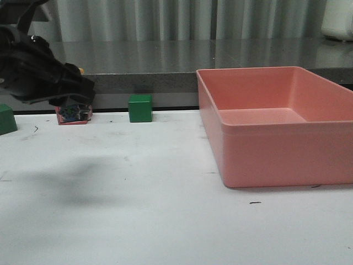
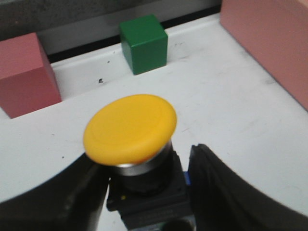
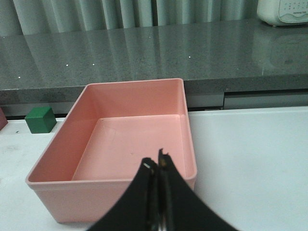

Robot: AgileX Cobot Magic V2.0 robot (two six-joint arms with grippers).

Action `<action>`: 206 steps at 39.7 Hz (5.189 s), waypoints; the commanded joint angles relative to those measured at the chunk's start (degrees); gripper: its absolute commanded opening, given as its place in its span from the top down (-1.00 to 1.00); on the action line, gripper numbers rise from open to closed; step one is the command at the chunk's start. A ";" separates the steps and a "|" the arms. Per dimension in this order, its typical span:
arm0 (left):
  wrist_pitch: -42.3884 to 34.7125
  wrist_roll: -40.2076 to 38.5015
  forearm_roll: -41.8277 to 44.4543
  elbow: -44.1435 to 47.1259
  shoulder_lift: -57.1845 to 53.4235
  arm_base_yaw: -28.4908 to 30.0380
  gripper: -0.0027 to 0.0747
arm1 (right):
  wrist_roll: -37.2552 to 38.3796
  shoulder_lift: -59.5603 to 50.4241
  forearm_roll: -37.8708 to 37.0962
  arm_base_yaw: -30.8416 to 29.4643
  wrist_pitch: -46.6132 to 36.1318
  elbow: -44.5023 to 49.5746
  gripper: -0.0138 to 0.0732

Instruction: Place and stand button with both arms

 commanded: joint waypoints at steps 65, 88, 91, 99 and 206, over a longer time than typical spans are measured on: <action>-48.07 11.91 -0.66 13.49 17.34 3.31 -0.05 | -0.31 0.50 -0.45 0.03 -5.08 -1.55 0.84; -49.06 11.91 0.70 15.24 16.21 2.94 -0.40 | -0.31 0.50 -0.45 0.03 -5.08 -1.55 0.84; -48.75 11.91 0.96 16.87 14.04 2.68 -0.40 | -0.31 0.50 -0.45 0.03 -5.08 -1.55 0.84; -36.48 9.53 0.40 18.45 1.04 2.20 -0.40 | -0.31 0.50 -0.45 0.03 -5.08 -1.55 0.84; 41.09 -6.51 -6.44 16.52 -79.69 7.19 0.98 | -0.31 0.50 -0.45 0.03 -5.08 -1.55 0.84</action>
